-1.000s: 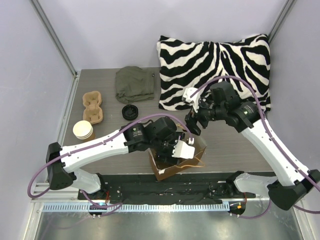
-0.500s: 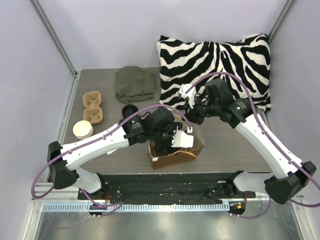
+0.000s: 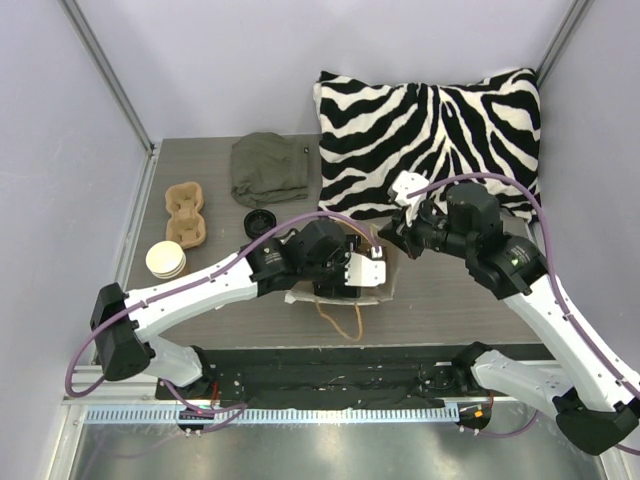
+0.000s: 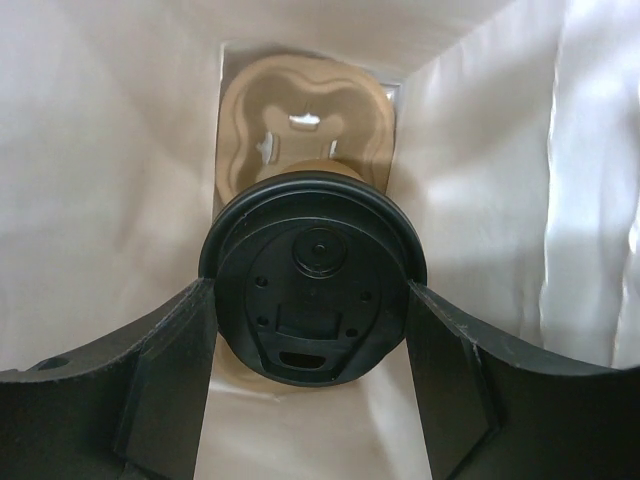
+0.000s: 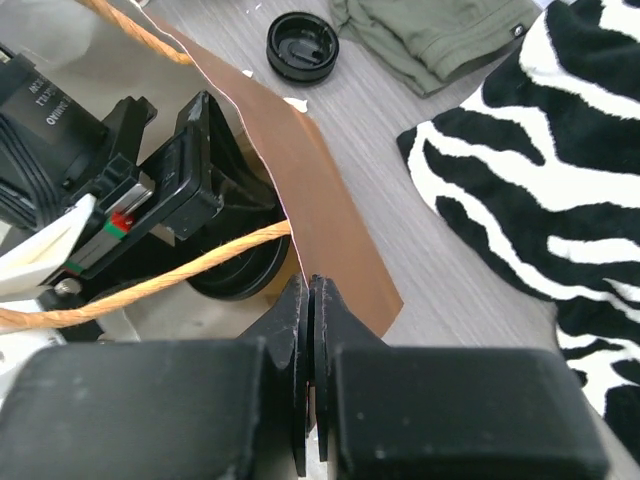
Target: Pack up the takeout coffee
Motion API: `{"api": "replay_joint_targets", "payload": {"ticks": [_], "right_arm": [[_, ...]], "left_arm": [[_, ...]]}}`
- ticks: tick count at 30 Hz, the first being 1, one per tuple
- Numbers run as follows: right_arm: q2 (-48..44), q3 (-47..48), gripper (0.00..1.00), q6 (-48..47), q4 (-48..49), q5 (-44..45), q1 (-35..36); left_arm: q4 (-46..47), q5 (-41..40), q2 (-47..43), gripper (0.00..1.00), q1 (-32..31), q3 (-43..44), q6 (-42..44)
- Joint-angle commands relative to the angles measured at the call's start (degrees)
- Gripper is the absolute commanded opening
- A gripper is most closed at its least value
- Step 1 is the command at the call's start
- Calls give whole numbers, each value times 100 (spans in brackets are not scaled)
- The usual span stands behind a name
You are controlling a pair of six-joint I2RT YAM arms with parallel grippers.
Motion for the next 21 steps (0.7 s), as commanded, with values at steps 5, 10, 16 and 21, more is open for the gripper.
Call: {"api": "replay_joint_targets", "payload": {"ticks": [5, 10, 16, 21], "right_arm": [[-348, -241, 1, 412, 735, 970, 828], [-427, -487, 1, 527, 1007, 1323, 1005], [-462, -663, 1, 605, 1060, 1182, 1014], [-436, -628, 1, 658, 1025, 1200, 1014]], "left_arm": [[1118, -436, -636, 0, -35, -821, 11], [1522, -234, -1006, 0, -255, -1348, 309], [1927, -339, -997, 0, -334, -1657, 442], [2216, -400, -839, 0, -352, -1683, 407]]}}
